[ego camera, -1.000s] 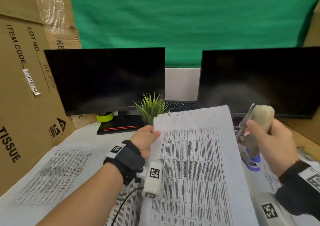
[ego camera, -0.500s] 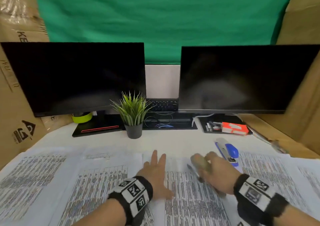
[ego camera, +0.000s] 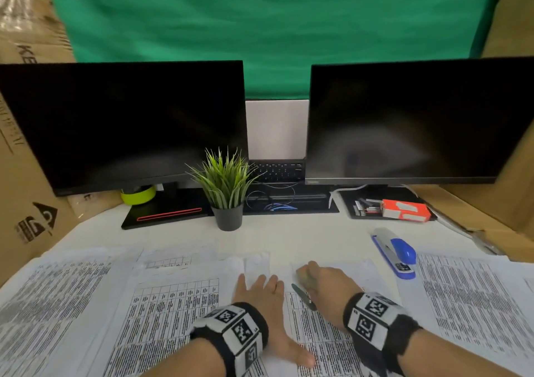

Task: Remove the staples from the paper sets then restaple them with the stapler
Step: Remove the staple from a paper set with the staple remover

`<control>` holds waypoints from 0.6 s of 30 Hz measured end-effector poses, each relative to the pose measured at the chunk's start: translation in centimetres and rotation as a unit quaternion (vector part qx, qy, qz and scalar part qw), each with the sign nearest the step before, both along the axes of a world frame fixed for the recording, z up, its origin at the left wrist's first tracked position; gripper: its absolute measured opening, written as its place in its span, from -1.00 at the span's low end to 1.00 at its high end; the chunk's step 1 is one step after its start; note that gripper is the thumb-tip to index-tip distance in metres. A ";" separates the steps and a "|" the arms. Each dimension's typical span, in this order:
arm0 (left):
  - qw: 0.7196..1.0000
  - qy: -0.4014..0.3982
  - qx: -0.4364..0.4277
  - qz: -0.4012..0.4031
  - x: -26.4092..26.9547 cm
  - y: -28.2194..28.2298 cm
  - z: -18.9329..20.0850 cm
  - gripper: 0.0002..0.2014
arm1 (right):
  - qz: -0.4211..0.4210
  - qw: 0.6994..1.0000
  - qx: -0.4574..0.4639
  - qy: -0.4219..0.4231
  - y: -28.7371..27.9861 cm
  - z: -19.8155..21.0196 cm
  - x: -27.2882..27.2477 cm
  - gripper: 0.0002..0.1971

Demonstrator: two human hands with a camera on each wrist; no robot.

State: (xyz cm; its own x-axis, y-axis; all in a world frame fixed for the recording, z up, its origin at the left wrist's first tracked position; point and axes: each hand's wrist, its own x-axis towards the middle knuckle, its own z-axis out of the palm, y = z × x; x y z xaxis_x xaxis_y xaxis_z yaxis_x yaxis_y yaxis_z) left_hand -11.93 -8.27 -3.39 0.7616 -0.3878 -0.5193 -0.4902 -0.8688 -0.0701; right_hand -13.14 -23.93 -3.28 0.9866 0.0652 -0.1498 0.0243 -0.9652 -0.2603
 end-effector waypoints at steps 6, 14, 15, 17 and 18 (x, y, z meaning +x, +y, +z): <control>1.000 -0.011 -0.008 -0.026 0.1 -0.2 0.2 0.40 | -0.006 1.000 0.024 -0.009 0.3 -0.3 0.5 -0.69; 0.999 -0.011 -0.026 -0.027 0.1 0.1 -0.1 0.40 | -0.083 0.996 0.042 0.007 2.8 0.7 2.4 -0.79; 0.999 -0.012 -0.026 -0.027 0.1 0.1 -0.1 0.39 | -0.082 0.996 0.035 0.007 2.9 0.9 2.9 -0.79; 0.999 -0.016 -0.027 -0.024 0.1 0.1 -0.1 0.39 | -0.081 0.996 0.022 0.005 2.6 1.5 3.8 -0.71; 0.999 -0.020 -0.027 -0.021 0.1 0.0 -0.2 0.39 | -0.084 0.996 0.018 0.002 2.3 1.9 4.0 -0.67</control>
